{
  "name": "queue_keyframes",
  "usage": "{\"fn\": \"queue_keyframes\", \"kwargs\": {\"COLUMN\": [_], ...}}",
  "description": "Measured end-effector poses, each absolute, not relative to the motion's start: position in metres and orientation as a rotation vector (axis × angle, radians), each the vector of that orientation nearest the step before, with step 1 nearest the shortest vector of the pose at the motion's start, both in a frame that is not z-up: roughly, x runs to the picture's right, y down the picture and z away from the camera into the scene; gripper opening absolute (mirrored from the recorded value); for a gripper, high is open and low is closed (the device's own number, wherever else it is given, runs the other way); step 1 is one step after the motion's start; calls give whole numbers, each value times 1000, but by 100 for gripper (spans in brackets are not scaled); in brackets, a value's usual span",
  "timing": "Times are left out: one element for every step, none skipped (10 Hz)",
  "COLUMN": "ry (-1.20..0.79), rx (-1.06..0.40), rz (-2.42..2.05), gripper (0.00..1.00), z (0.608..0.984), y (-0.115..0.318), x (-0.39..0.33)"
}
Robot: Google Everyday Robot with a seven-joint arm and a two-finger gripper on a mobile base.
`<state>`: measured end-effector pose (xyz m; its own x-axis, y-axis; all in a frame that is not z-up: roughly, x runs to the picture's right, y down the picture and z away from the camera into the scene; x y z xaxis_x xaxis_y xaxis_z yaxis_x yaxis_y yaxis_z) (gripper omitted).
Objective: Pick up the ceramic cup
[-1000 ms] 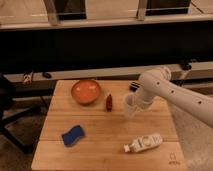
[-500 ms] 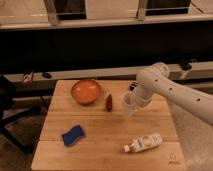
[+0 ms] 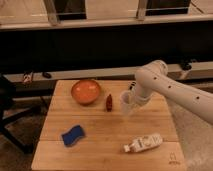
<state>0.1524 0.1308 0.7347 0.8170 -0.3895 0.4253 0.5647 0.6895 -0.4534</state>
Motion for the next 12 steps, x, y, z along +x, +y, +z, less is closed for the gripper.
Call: {"fn": "queue_keyframes", "kwargs": {"ry": [-311,-313,-315,-315,-316,-318,-320,-323,-325,-327,-328,-331], "rx": [-605,-604,-603,-604,-604,-604,-603,-603,-603,-602,-602,-602], "rz": [-549,-557,-563,-566,-572,-577,-582,-588,-594,-596,-601,-605], "gripper": [0,0,0,0,0,0,0,0,0,0,0,0], "z": [734,733,731,730,728,727,726,724,722,721,721,720], "y": [130,129,128,127,126,126,125,124,123,123,123,123], "x": [151,148,147,146,145,144,143,142,141,140,140,139]}}
